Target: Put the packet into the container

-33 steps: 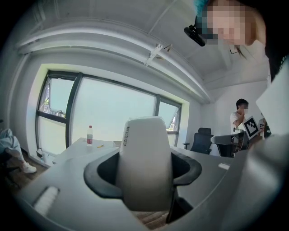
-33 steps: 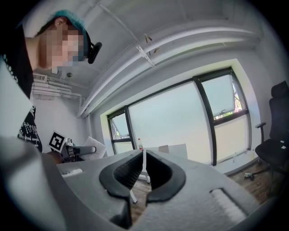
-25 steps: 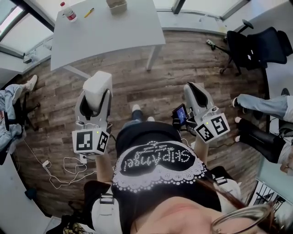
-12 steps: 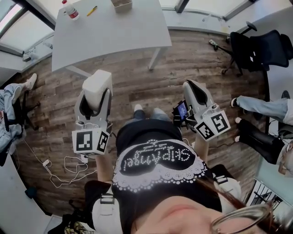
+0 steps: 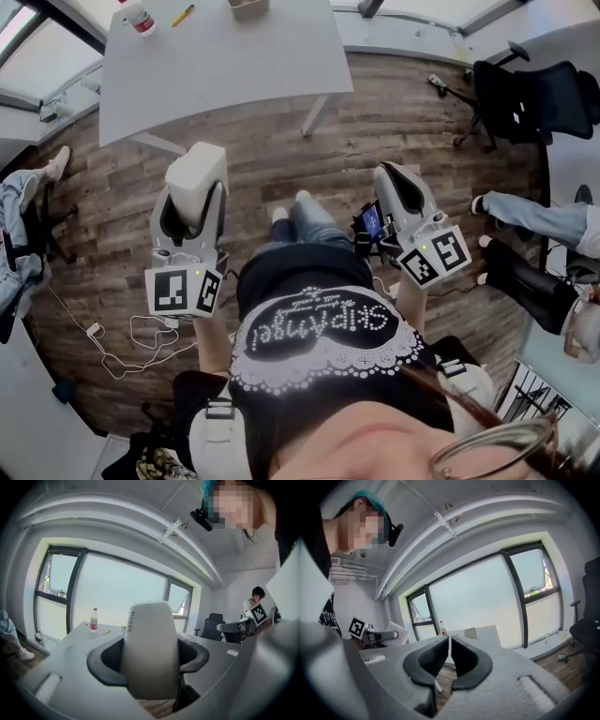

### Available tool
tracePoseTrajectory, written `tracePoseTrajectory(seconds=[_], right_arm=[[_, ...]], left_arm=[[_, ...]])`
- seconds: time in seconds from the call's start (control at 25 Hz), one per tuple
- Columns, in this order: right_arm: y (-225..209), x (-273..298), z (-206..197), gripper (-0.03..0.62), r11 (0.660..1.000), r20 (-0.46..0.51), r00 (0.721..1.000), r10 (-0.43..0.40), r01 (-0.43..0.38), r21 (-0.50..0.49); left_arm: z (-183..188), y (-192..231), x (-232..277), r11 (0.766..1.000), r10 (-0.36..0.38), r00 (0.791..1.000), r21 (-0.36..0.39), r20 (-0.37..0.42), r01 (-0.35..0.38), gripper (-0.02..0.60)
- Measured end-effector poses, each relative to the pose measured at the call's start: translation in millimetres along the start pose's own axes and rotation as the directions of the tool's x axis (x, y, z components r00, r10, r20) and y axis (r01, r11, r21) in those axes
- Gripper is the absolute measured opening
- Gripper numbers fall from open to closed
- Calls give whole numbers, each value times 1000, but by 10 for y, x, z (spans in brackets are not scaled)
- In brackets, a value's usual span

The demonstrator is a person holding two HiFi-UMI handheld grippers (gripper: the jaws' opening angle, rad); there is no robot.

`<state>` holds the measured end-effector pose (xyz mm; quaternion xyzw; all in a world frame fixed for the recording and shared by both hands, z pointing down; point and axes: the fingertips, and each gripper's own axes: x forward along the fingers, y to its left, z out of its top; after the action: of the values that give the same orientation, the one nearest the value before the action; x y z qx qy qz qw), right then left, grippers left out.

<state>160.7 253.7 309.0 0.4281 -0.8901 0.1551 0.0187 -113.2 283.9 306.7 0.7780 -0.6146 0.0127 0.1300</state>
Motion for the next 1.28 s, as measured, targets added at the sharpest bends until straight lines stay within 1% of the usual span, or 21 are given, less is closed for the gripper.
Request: tracePoseTrajectory(seconds=[0.12, 0.24, 0.56, 0.84, 1.12, 1.28], right_arm=[[-75, 86, 23, 18, 1000, -9, 1000, 7, -6, 5], [-150, 209, 50, 18, 1000, -17, 1000, 24, -24, 6], [-449, 642, 239, 18, 998, -17, 998, 60, -60, -4], [-639, 928, 309, 17, 996, -30, 996, 86, -86, 17], [-822, 1114, 362, 17, 994, -38, 994, 104, -104, 17], [-924, 1181, 414, 17, 992, -25, 992, 127, -126, 14]], left_arm=[[9, -20, 106, 1000, -3, 1000, -4, -8, 3, 279], [11, 9, 211, 1000, 11, 1000, -10, -13, -11, 279], [154, 101, 631, 999, 37, 999, -16, 5, -37, 279], [213, 150, 965, 999, 43, 999, -21, -1, -43, 279], [254, 188, 1161, 997, 73, 997, -22, 5, -73, 279], [299, 185, 1231, 995, 101, 995, -16, 23, -101, 279]])
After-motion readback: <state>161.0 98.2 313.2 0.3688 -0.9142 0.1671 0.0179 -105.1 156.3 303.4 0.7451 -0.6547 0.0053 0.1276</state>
